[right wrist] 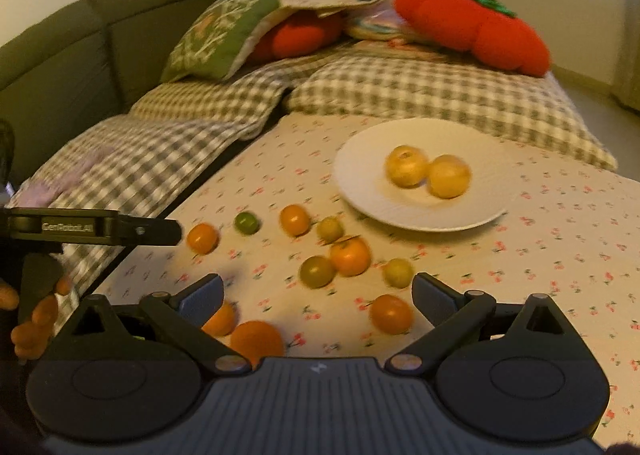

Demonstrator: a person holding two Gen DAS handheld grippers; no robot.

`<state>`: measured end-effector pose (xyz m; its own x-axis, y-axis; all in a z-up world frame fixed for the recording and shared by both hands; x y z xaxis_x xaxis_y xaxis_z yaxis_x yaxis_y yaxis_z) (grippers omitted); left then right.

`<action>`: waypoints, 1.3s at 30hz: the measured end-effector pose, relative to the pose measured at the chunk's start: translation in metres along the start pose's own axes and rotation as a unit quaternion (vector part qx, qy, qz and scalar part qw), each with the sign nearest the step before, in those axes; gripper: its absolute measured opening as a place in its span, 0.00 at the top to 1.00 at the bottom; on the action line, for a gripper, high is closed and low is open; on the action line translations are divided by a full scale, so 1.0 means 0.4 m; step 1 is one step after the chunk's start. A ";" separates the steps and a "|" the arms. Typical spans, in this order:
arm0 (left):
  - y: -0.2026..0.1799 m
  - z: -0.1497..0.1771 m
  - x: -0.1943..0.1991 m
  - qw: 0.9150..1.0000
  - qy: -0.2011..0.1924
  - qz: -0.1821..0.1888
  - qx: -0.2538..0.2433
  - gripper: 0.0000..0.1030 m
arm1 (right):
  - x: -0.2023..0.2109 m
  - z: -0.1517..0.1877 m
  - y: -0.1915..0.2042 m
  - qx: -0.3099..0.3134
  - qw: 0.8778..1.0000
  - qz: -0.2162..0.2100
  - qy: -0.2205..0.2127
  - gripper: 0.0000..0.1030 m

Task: Organize fruits
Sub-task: 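Withdraw both grippers from the plate back toward the remaining fruits, then grasp a large orange mandarin with the right gripper while the left gripper grasps another mandarin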

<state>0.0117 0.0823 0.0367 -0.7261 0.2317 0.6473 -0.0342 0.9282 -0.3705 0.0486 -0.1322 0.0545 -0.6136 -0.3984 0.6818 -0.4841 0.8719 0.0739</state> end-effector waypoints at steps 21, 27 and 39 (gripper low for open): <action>-0.018 0.050 -0.052 0.997 0.064 0.016 -0.024 0.14 | -0.103 0.082 0.124 0.080 0.995 -0.016 0.062 0.58; -0.029 0.060 -0.060 0.996 0.075 0.021 -0.039 0.19 | -0.099 0.079 0.120 0.080 0.995 -0.007 0.065 0.64; -0.080 0.093 -0.086 0.989 0.097 0.032 -0.111 0.37 | -0.048 0.018 0.009 0.010 0.998 0.049 0.032 0.64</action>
<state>0.0122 0.0339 0.0013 -0.5757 0.3245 0.7505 0.1747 0.9455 -0.2747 0.0540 -0.1237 0.0364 -0.6184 -0.2921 0.7296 -0.4361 0.8998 -0.0094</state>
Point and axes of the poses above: each gripper's, at about its wrist camera, not at the fingertips, and x roughly against the way its jaws point, y to its left, z to its underside, the point moved 4 cm from there along -x, roughly the way its jaws point, and after that the axes turned 6 degrees about z, right-handed, at the moved point
